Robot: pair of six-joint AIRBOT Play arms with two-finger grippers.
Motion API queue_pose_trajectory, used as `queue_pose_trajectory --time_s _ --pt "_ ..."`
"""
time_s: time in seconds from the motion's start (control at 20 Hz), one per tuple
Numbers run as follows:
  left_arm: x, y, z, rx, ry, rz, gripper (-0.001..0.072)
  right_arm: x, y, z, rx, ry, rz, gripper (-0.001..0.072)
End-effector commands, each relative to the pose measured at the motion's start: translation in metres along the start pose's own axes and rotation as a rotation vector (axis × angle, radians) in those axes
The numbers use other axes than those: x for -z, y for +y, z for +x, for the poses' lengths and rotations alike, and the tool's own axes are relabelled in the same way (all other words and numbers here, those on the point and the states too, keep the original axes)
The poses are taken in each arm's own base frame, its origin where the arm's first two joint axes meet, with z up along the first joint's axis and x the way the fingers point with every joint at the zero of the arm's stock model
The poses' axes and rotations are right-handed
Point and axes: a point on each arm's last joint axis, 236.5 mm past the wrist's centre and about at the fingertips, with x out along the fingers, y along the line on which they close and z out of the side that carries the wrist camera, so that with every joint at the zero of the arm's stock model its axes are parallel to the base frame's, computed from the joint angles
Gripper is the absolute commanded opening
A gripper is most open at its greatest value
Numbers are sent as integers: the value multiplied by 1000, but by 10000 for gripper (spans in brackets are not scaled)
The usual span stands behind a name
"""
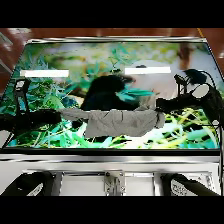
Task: Fold the shirts.
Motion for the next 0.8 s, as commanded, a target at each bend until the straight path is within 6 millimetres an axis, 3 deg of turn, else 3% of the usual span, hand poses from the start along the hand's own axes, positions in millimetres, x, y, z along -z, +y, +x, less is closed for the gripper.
queue_pose_trajectory --time_s 0.0,0.5,0.75 --pt "-2 -2 1 10 -12 -5 35 -2 0 6 -10 2 16 61" --pt "-3 -1 2 7 -13 -2 35 -2 0 6 -10 2 16 61" --pt "-9 14 1 -57 -38 46 35 -2 0 6 -10 2 16 61"
